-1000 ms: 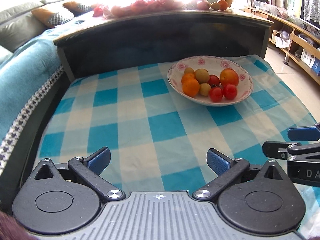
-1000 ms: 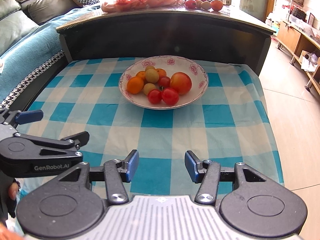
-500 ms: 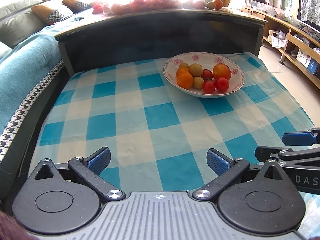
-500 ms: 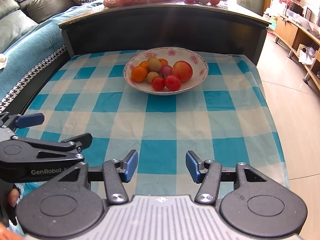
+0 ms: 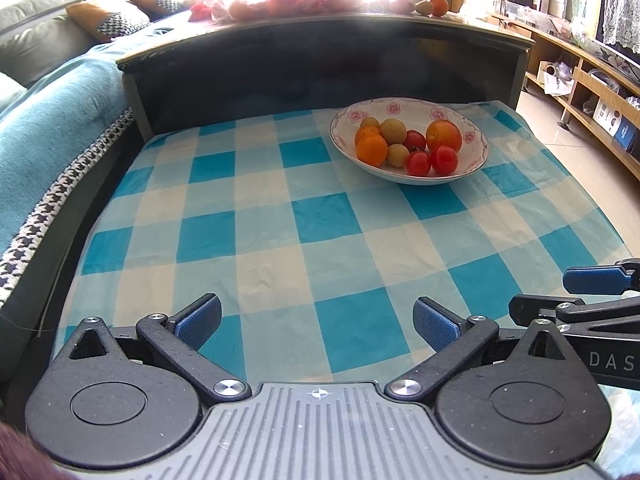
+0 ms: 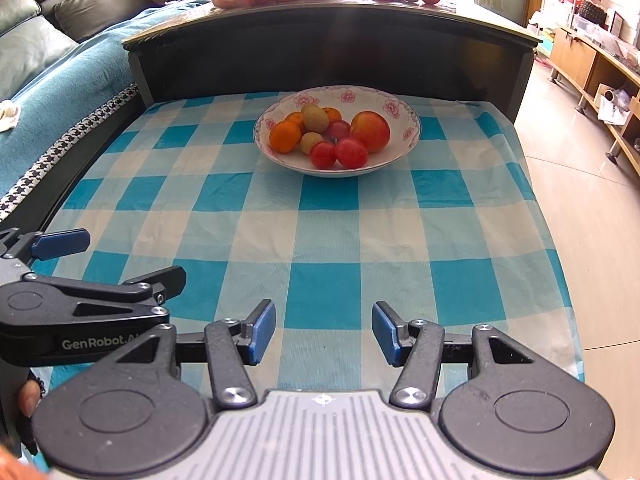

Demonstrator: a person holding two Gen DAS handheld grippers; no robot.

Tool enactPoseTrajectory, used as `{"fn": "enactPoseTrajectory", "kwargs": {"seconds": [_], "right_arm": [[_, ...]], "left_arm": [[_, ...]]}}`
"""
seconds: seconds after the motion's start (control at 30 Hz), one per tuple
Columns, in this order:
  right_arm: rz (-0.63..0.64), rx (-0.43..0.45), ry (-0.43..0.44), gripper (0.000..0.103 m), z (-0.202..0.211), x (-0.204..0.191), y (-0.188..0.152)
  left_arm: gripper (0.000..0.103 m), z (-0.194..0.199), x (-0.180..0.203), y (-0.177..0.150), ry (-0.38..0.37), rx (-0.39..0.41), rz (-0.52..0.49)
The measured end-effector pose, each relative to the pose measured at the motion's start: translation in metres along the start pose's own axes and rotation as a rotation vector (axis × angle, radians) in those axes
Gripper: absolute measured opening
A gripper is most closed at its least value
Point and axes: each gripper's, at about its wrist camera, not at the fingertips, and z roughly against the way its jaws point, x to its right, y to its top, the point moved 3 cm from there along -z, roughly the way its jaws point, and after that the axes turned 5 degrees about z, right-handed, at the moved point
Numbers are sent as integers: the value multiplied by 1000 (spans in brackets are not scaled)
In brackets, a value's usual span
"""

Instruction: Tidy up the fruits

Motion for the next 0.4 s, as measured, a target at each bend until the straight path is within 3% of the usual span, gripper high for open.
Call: {"fn": "enactPoseTrajectory", "kwargs": {"seconds": [0.4], "right_arm": [[5, -16, -6, 55, 3, -4, -6]], "left_arm": [[103, 4, -1, -5, 3, -12, 4]]}}
